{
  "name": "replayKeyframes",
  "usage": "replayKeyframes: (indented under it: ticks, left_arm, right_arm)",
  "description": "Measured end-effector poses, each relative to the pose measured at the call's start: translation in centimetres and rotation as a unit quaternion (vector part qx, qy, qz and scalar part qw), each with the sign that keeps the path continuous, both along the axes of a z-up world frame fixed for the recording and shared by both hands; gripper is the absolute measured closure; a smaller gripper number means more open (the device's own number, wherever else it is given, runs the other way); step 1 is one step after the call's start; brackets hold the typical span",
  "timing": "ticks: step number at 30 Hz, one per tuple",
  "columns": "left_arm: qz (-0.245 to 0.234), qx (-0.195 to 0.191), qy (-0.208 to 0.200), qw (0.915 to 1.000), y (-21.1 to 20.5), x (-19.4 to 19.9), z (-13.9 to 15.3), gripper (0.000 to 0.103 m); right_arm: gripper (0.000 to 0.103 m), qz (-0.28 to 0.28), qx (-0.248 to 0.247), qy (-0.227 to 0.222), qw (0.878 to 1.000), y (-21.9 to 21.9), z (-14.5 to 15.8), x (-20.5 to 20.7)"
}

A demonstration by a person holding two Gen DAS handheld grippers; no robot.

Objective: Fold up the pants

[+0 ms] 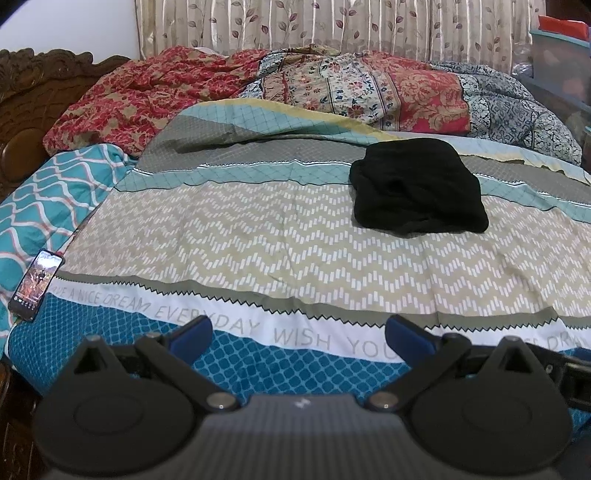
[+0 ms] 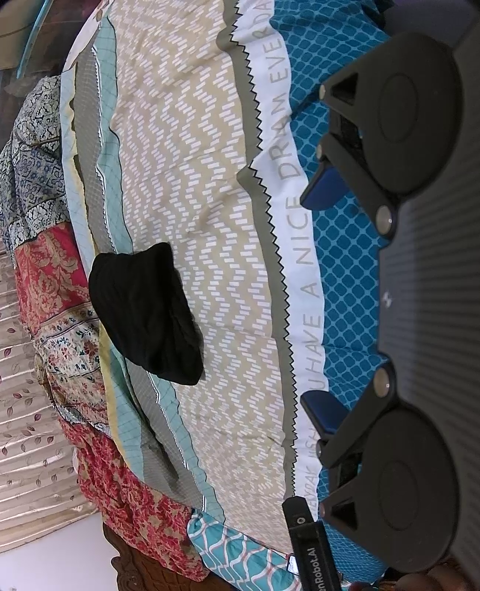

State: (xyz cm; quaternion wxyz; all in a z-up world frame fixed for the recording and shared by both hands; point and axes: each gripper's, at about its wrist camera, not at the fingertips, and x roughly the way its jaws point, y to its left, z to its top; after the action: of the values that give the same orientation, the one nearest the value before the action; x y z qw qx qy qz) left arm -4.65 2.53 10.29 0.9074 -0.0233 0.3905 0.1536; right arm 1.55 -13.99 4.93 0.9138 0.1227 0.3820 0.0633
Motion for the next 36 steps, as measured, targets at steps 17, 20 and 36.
replayKeyframes:
  ticks: [17,20,36]
  left_arm:
    - [0.001,0.004,0.037,0.9993,-0.3,0.5,-1.1,0.0]
    - [-0.002,0.007,0.042,0.9991,-0.4,0.5,-1.2,0.0]
    - [-0.005,0.009,0.058,0.9983,-0.5,0.8,-1.8,0.0]
  right_arm:
    - [0.0,0.003,-0.003,-0.003,1.0,0.0,0.2,-0.1]
    - [0.0,0.002,-0.002,-0.001,1.0,0.0,0.1,-0.2]
    - [0.0,0.004,-0.001,0.003,1.0,0.0,0.0,-0.2]
